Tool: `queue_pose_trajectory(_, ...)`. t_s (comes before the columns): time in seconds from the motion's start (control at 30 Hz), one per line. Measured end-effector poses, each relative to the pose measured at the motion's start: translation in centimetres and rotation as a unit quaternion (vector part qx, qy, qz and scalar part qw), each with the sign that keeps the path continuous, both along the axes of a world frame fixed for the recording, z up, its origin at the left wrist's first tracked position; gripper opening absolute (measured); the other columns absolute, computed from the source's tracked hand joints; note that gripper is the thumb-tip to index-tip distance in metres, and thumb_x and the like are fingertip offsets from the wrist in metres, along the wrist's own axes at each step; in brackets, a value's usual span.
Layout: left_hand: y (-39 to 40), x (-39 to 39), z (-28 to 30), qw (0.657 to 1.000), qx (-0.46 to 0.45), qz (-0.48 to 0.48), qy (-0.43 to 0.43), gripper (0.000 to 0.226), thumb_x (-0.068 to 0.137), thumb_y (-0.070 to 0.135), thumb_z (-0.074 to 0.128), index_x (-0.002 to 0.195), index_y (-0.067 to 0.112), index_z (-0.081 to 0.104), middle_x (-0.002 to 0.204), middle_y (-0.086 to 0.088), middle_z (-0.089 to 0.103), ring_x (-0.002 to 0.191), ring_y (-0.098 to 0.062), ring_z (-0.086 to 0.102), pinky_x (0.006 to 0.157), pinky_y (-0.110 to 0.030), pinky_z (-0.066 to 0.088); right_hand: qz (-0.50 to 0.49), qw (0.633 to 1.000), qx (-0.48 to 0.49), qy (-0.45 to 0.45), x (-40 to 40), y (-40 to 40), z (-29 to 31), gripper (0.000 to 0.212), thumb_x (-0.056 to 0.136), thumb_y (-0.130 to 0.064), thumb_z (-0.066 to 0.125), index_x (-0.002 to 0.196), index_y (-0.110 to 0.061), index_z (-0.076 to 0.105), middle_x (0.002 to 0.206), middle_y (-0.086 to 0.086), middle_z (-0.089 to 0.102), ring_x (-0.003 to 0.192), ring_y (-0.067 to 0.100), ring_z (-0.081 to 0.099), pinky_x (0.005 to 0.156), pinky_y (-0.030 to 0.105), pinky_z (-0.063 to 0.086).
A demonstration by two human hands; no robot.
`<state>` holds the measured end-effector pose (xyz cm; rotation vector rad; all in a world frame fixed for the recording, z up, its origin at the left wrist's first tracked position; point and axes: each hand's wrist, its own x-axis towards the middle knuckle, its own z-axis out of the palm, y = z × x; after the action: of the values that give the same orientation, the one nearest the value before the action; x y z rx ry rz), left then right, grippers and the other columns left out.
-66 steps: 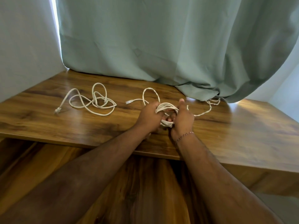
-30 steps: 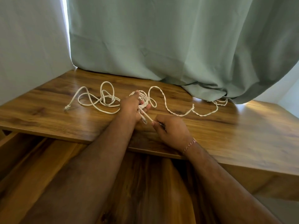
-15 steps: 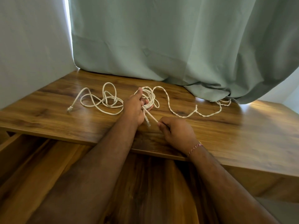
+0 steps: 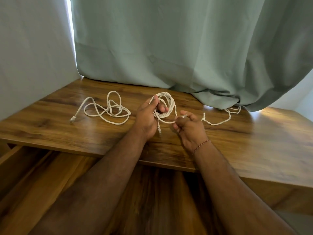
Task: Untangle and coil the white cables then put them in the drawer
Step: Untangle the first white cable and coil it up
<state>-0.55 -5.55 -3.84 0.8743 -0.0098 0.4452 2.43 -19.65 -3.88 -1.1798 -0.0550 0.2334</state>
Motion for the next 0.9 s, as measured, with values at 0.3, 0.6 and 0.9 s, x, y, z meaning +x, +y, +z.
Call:
queue_pose_trajectory(0.3,0.0,-0.2,0.0,0.999,-0.04,-0.016,0.025,0.032,0.11,0.03,0.043,0.085,0.011,0.05,0.05,0.002,0.038,0.055,-0.016,0.05,0.064,-0.038,0.049,-0.023,0.999,-0.021,-0.042,0.1,3.7,-0.9,0.015,0.089,0.004,0.074,0.1,-0.005,0.074,0.083,0.008,0.077,0.062,0.011,0.065,0.053,0.019,0.051)
queue_pose_trajectory(0.6,0.4,-0.1,0.1,0.99,-0.054,-0.007,0.127,0.036,0.108,0.034,0.051,0.08,0.012,0.057,0.048,0.003,0.039,0.045,-0.013,0.05,0.054,-0.031,0.049,0.048,0.992,0.035,-0.113,-0.4,3.0,-1.5,0.039,0.092,0.015,0.061,0.124,-0.007,0.057,0.086,0.01,0.075,0.066,0.013,0.066,0.057,0.021,0.046)
queue_pose_trajectory(0.9,0.8,-0.5,-0.1,0.98,0.011,-0.086,0.18,0.041,0.109,0.037,0.047,0.092,0.009,0.071,0.045,0.004,0.048,0.06,-0.016,0.055,0.068,-0.036,0.048,0.099,0.984,0.085,-0.118,-0.7,2.5,-1.3,0.065,0.089,0.017,0.064,0.143,-0.015,0.047,0.108,0.023,0.073,0.092,0.029,0.073,0.082,0.041,0.06)
